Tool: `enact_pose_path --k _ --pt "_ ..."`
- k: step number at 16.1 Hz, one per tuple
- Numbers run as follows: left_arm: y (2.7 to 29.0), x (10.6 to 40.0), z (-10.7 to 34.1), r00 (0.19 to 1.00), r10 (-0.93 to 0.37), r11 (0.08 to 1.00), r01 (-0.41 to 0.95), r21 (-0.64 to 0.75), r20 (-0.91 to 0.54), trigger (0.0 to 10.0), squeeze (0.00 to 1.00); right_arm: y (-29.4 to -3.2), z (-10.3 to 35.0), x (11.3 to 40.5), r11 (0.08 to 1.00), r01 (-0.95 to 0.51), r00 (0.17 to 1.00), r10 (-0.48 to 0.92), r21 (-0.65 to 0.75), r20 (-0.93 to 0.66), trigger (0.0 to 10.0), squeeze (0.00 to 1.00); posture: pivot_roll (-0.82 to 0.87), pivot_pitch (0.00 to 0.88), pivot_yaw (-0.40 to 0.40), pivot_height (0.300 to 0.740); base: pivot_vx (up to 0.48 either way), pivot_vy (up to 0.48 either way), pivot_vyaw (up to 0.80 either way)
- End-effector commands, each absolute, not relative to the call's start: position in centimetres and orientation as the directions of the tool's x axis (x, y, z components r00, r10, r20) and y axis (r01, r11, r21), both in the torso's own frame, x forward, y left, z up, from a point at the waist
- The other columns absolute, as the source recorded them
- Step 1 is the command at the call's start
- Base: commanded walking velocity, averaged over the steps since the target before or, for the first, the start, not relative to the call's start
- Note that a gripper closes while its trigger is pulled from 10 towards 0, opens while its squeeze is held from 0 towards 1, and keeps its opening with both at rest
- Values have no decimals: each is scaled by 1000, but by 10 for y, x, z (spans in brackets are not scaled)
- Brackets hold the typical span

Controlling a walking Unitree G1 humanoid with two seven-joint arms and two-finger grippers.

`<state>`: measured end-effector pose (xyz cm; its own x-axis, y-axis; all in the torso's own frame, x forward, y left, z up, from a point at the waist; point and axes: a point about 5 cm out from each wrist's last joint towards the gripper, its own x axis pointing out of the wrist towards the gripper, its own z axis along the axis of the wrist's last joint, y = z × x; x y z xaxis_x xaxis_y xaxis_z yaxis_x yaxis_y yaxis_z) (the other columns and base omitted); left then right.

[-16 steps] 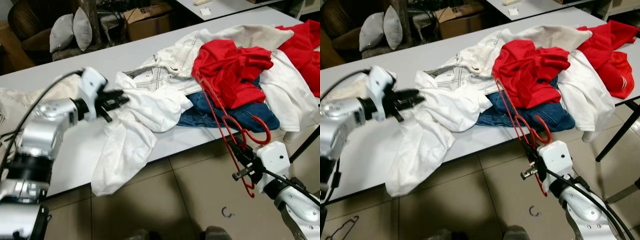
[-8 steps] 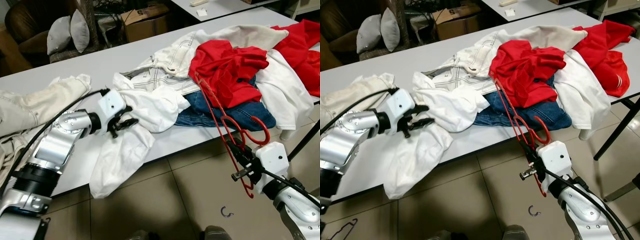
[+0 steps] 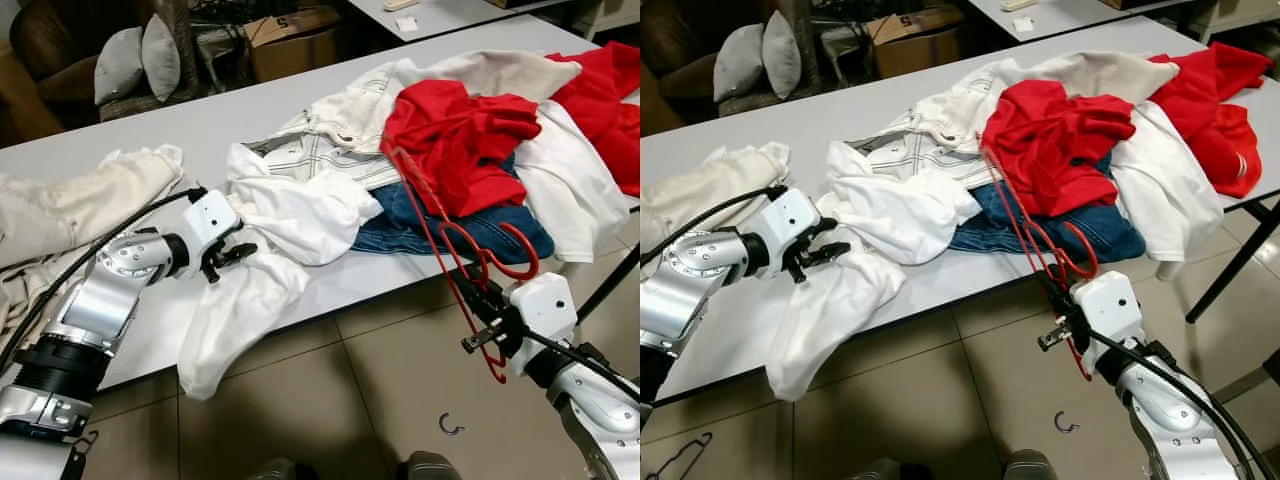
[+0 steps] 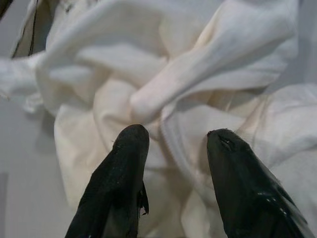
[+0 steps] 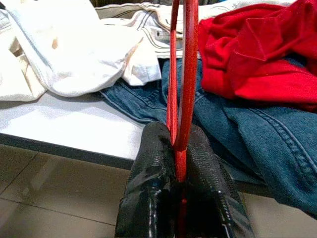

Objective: Hang hanger

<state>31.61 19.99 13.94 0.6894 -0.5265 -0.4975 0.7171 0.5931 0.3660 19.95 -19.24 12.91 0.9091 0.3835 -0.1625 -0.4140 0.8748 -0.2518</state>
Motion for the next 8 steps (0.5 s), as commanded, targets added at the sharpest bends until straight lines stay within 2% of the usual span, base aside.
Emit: enact_pose_path --k 1,2,3,5,6,7,8 --pt "205 315 137 699 -514 632 700 333 -497 8627 0 -189 129 201 868 -433 900 402 -243 -166 10000 0 -188 0 131 740 0 0 0" --pt "204 316 135 701 -509 648 694 313 -499 4706 0 -189 129 201 867 -434 900 403 -245 -166 10000 0 -191 0 132 740 0 0 0" --pt "204 316 134 702 -508 653 692 308 -499 4353 0 -189 129 201 867 -434 900 403 -245 -167 10000 0 -191 0 132 740 0 0 0" --pt "198 320 135 704 -533 681 686 256 -469 2549 0 -191 129 200 869 -430 902 399 -246 -167 10000 0 -198 0 139 740 0 0 0" --pt "196 322 136 708 -534 686 682 253 -461 745 0 -191 129 200 869 -429 902 398 -247 -167 10000 0 -200 0 141 740 0 0 0" --pt "196 323 136 710 -531 687 680 256 -462 0 0 -191 129 200 870 -428 903 396 -247 -167 10000 0 -204 0 146 740 0 0 0" --pt "195 323 135 711 -529 688 679 256 -463 0 0 -190 129 199 870 -426 903 395 -247 -167 10000 0 -204 0 146 740 0 0 0"
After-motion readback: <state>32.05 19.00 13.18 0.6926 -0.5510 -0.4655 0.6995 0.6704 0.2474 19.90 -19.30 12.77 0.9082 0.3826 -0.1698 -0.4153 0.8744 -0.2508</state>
